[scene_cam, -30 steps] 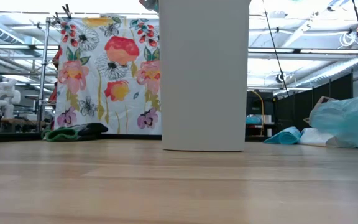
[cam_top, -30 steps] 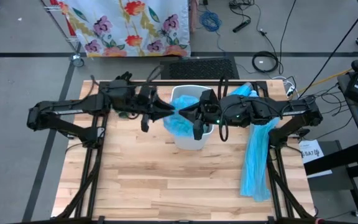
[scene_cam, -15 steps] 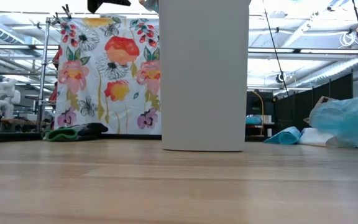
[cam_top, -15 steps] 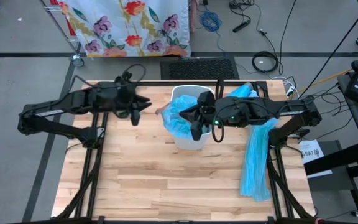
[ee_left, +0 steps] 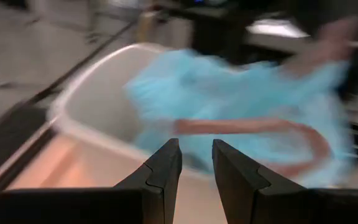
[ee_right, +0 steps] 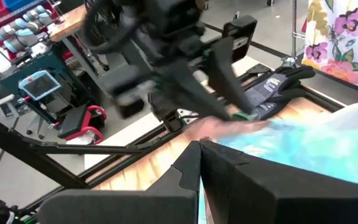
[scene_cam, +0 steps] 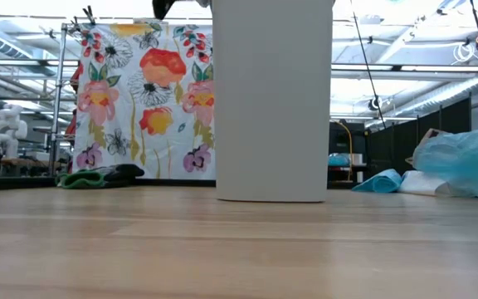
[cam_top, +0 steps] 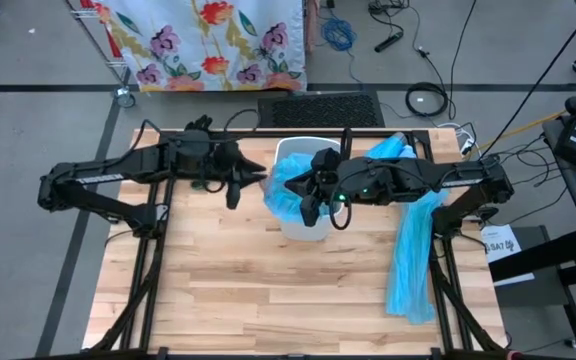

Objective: Place trash/remove bag and relplace
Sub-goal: Close the trash bag

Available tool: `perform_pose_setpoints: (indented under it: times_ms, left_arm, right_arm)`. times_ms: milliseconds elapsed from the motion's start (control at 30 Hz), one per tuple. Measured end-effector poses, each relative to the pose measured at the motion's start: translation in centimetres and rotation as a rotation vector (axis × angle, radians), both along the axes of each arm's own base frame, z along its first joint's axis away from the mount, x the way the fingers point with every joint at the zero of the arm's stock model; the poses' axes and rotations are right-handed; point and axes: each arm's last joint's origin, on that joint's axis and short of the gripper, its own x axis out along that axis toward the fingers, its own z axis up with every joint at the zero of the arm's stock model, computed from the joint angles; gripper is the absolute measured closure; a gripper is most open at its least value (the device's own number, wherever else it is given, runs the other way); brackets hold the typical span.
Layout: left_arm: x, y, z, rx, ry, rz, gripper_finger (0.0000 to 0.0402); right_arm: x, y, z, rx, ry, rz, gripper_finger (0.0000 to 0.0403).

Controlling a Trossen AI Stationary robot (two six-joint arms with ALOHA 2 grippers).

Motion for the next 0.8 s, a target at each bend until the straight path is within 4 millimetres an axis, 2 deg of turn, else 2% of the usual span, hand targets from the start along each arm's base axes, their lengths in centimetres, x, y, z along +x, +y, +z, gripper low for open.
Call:
perform_pose_setpoints:
  times_ms: [133,400,800]
  left_arm:
    - [0.2,-0.3,-0.1,-0.054,-0.005,-0.094,0.0305]
    - [0.8,-0.2,-0.6,-0.071,0.021,-0.113,0.0305]
    - [0.8,-0.2,-0.6,-0.073,0.022,-0.116,0.0305]
  right_arm:
    - [0.1,0.0,-0.1,0.010,0.001,-0.005,0.0403]
    - [0.5,-0.9,-1.1,0.114,0.050,-0.042,0.0396]
    - [2.8,-1.9,-2.5,0.233,0.053,0.016,0.0309]
